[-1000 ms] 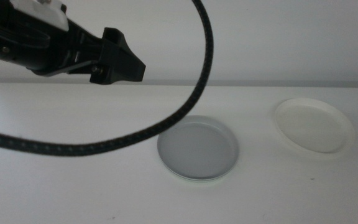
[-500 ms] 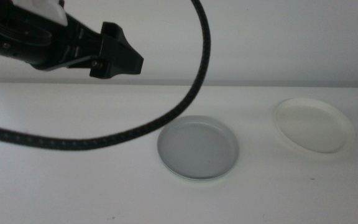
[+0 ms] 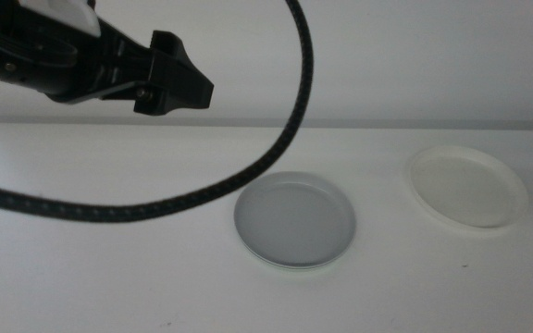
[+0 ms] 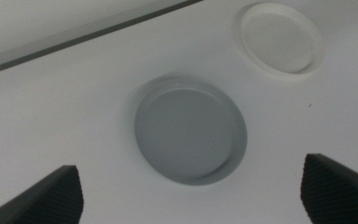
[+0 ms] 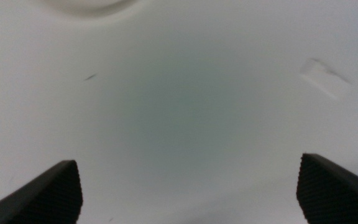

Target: Stack the three bowls on top of each other.

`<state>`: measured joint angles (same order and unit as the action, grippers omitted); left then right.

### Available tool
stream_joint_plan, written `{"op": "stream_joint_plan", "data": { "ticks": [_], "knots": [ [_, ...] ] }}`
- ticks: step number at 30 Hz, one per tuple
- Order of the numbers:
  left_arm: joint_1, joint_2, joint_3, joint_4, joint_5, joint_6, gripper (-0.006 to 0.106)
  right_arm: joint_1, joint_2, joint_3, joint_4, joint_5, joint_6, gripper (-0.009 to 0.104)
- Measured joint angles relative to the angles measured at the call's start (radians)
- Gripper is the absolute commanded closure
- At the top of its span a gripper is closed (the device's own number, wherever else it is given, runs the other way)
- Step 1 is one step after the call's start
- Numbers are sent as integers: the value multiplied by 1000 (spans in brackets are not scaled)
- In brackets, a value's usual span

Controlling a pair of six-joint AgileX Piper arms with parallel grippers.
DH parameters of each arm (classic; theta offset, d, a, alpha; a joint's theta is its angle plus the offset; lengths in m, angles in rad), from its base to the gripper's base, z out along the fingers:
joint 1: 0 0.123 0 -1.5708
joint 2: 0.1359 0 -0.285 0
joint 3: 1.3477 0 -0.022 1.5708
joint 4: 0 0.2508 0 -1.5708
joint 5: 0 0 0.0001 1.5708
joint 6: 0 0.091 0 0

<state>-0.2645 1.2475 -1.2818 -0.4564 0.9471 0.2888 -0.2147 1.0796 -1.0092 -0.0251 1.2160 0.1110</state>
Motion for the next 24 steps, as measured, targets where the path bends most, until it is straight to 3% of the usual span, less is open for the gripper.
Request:
{"op": "stream_joint_plan", "data": {
  "ticks": [6, 11, 17, 24],
  "knots": [
    [0, 0, 0, 0, 0, 0, 7, -164, 22, 0, -7, 0, -9, 3],
    [0, 0, 0, 0, -2, 0, 7, -234, 84, 0, -9, -1, -123, 3],
    [0, 0, 0, 0, -2, 0, 7, -264, 177, -2, 87, -40, -170, 3],
    [0, 0, 0, 0, -4, 0, 7, -278, 327, -114, 120, -40, -349, 3]
  ]
}}
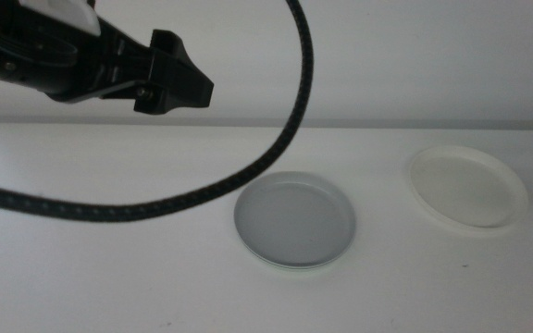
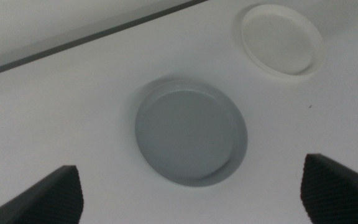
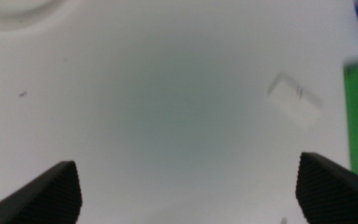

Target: Stack the three bowls on top of each other.

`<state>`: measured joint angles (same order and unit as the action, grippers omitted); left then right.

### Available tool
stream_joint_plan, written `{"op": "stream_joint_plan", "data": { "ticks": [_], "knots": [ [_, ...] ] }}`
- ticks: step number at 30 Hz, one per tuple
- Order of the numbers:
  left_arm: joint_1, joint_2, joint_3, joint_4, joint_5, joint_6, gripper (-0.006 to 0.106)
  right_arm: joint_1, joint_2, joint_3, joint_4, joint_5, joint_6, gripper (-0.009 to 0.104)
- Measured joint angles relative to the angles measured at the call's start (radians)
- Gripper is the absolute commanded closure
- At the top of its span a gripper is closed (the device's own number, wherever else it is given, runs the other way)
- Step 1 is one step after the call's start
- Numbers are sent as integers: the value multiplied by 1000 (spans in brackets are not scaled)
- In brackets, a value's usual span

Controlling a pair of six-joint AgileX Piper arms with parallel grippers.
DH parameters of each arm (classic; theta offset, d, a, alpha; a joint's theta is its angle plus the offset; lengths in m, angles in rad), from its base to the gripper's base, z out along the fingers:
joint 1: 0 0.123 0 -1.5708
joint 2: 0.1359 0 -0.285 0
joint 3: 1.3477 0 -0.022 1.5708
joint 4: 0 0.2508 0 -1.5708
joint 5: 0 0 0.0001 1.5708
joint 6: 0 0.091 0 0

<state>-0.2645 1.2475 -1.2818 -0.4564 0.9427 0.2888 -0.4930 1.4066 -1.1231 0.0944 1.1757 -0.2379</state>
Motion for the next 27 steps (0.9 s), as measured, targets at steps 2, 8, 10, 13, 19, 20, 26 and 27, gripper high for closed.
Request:
{"op": "stream_joint_plan", "data": {
  "ticks": [2, 8, 10, 13, 19, 20, 26, 27],
  "knots": [
    [0, 0, 0, 0, 0, 0, 7, -23, 53, -56, 22, -4, -55, 3],
    [0, 0, 0, 0, 0, 0, 7, -55, 258, -237, 49, -16, -104, 4],
    [0, 0, 0, 0, 0, 0, 7, -55, 329, -286, 69, -16, -108, 5],
    [0, 0, 0, 0, 0, 0, 7, -55, 440, -359, 94, -28, -108, 9],
    [0, 0, 0, 0, 0, 0, 7, -47, 593, -453, 149, -87, -114, 19],
    [0, 0, 0, 0, 0, 0, 7, -41, 612, -460, 154, -98, -117, 21],
    [0, 0, 0, 0, 0, 0, 7, 30, 705, -524, 171, -118, -123, 21],
    [0, 0, 0, 0, 0, 0, 7, 42, 714, -535, 171, -120, -123, 21]
  ]
}}
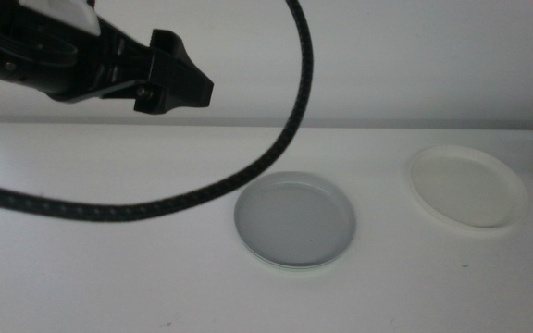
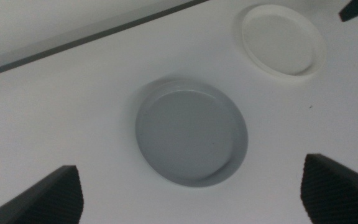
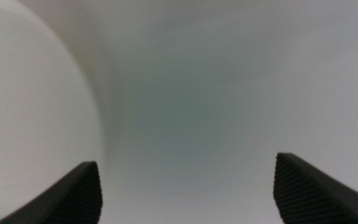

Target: Stack the three bowls on top of each other.

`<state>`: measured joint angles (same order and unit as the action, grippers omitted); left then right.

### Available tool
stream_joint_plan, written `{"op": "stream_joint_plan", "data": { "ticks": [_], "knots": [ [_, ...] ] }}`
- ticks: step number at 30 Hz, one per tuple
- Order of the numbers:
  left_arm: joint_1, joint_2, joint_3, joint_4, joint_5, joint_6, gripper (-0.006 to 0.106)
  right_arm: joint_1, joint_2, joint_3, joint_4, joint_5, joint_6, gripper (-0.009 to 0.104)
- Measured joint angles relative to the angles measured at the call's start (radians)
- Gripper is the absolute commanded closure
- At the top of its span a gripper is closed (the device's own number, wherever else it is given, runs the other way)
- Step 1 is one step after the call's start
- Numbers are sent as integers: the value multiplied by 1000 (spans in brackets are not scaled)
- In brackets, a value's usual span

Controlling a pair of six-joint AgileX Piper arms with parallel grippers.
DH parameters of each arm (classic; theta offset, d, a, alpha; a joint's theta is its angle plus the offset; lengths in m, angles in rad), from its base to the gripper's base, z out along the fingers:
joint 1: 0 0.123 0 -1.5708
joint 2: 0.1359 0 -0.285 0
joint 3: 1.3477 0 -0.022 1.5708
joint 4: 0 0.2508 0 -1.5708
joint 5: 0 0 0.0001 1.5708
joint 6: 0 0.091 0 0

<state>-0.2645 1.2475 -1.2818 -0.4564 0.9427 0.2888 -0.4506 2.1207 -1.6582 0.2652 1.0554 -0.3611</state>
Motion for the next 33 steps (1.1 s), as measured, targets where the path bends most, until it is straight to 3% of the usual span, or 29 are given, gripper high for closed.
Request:
{"op": "stream_joint_plan", "data": {
  "ticks": [9, 19, 24, 28, 33],
  "knots": [
    [0, 0, 0, 0, 0, 0, 7, 92, 73, -53, 9, -4, 30, 22],
    [0, 0, 0, 0, 0, 0, 7, 145, 131, -53, -31, -32, 63, 40],
    [0, 0, 0, 0, -2, 0, 7, 154, 147, -57, -66, -46, 79, 60],
    [0, 0, 0, 0, -2, 0, 7, 154, 153, -61, -74, -60, 85, 94],
    [0, 0, 0, 0, -2, 0, 7, 160, 151, -63, -67, -62, 74, 97]
  ]
}}
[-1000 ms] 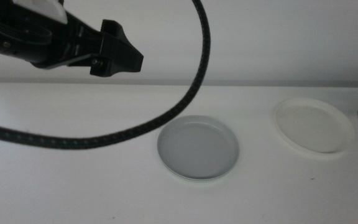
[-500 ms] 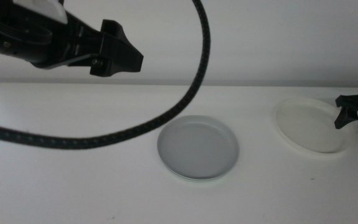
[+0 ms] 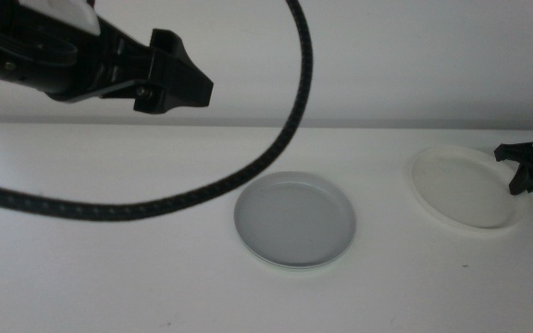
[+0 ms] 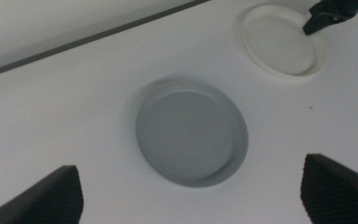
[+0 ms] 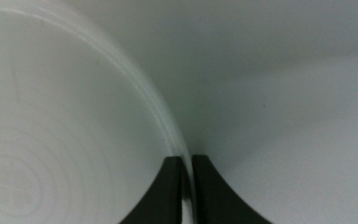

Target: Stack the three bowls on top of each other.

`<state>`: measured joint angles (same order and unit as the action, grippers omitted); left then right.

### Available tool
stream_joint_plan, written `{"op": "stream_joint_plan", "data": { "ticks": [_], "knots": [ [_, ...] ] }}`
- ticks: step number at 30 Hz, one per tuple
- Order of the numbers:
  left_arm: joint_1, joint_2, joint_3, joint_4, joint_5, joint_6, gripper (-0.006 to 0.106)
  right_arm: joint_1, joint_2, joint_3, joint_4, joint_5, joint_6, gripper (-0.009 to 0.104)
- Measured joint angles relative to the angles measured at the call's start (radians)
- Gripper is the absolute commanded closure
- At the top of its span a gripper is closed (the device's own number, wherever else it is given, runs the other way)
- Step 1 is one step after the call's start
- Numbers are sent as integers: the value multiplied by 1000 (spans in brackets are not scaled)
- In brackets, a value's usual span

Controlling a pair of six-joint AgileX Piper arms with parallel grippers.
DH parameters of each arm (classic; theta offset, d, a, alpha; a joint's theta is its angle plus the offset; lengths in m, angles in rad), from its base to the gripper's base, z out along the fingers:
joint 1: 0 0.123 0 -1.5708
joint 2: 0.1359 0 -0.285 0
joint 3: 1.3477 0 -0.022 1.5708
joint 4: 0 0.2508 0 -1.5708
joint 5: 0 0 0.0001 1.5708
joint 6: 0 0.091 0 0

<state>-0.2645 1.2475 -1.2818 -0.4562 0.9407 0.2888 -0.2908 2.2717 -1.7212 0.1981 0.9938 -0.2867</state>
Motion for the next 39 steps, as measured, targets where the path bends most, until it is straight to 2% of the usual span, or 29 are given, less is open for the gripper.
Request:
{"op": "stream_joint_plan", "data": {
  "ticks": [8, 13, 22, 32, 35, 39],
  "knots": [
    [0, 0, 0, 2, 0, 0, 7, 13, -179, 2, 27, 50, -19, 97],
    [0, 0, 0, 2, 0, 0, 7, 63, -282, 0, 102, 109, -50, 97],
    [0, 0, 0, 2, 0, 0, 7, 291, -289, 2, 133, 121, -53, 97],
    [0, 0, 0, 4, 0, 0, 7, 550, -228, 2, 146, 31, -3, 97],
    [0, 0, 0, 4, 0, 0, 7, 585, -197, 2, 142, 26, 4, 97],
    [0, 0, 0, 4, 0, 0, 7, 600, -190, 2, 103, 26, 24, 97]
  ]
}}
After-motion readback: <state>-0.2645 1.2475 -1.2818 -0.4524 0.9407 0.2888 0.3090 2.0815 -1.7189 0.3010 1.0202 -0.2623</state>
